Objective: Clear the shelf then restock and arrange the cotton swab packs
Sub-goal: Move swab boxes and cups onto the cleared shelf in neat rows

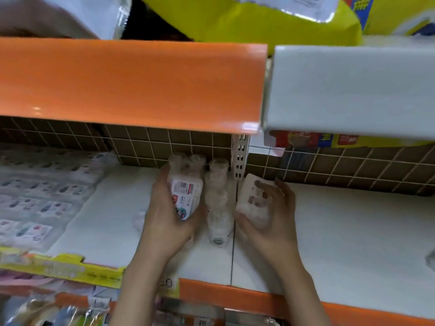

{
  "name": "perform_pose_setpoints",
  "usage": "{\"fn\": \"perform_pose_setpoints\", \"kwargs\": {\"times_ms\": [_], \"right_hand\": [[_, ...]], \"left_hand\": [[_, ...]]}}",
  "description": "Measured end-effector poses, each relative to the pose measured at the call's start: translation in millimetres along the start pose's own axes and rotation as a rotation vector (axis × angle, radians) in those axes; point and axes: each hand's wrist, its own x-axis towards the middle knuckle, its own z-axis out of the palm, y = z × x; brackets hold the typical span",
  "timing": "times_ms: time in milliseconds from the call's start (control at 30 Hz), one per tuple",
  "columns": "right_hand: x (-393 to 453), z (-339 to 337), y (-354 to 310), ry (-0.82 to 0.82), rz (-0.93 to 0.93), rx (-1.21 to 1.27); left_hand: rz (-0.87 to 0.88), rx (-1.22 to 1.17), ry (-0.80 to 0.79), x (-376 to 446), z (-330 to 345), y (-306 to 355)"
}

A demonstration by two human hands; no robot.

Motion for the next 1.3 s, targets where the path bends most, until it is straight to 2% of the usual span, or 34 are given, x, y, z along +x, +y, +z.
{"fn": "perform_pose_setpoints", "kwargs": {"times_ms": [200, 433, 567, 800, 1000, 1300], "right_hand": [[0, 18, -17, -0.03, 0.057, 0.009], [-4, 21, -25, -0.03, 0.011, -0.081], [-9, 28, -24, -0.049, 0.005, -0.006], [-8, 52, -49, 0.017, -0.08, 0.067], [-11, 112, -84, 0.028, -0.046, 0.097], [-23, 247, -160, -0.027, -0.022, 0.002]], "left_hand": [[0.021, 0.049, 0.018, 1, -21, -15], [0.047, 0.126, 0.03, -10, -27, -17], [0.019, 0.18, 0.024, -17, -33, -17], [-0.053, 0.266, -0.007, -16, -56, -32], [-0.058, 0.372, 0.027, 0, -109, -62], [-0.168, 0.494, -0.007, 24, -245, -141]]}}
